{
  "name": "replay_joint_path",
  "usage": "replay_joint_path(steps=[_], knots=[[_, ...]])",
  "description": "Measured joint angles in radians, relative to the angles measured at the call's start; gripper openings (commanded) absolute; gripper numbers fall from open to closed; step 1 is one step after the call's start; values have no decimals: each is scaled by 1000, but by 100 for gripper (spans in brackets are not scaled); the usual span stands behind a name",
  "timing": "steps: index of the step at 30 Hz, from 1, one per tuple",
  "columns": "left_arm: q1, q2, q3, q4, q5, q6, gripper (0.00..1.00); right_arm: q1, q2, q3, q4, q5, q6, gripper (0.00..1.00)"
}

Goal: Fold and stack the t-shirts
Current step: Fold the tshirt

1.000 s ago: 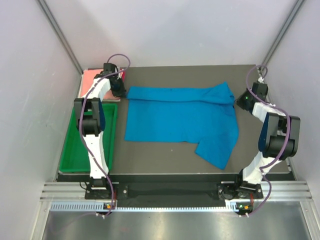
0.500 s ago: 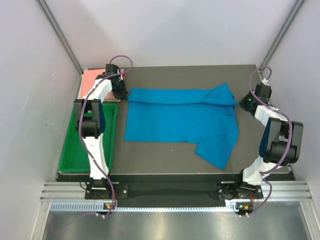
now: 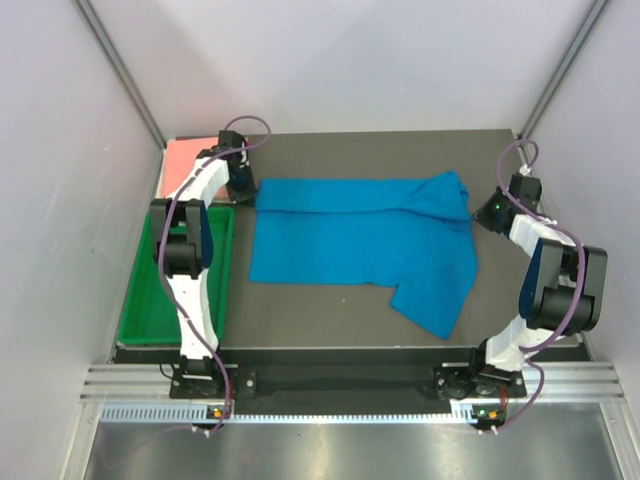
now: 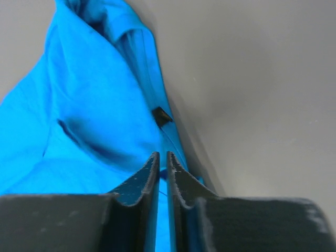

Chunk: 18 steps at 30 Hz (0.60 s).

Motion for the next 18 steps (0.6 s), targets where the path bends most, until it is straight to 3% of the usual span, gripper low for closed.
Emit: replay_joint_path(steps=[3,5,8,11,14,18], knots=[[-2,3,27,-37,-22,-6,26,0,-5,-6,-33,-5,-5,24],[-5,3,43,-48,-37,-10,34,0,-15,-6,-77,-7,-8,38],[-12,-3,51,-50,-35,-12,36,-7,-39,-5,-127,-8,-23,50],[-23,-28,39,-26,26,-13,38,-29,-46,24,-146,-18,-45,49],[-45,-81,-9,47,112,-29,39,-63,29,151,-142,-81,-76,40],[-79,-79,-10,105,145,-45,39,-90,158,267,-46,-184,-98,44]])
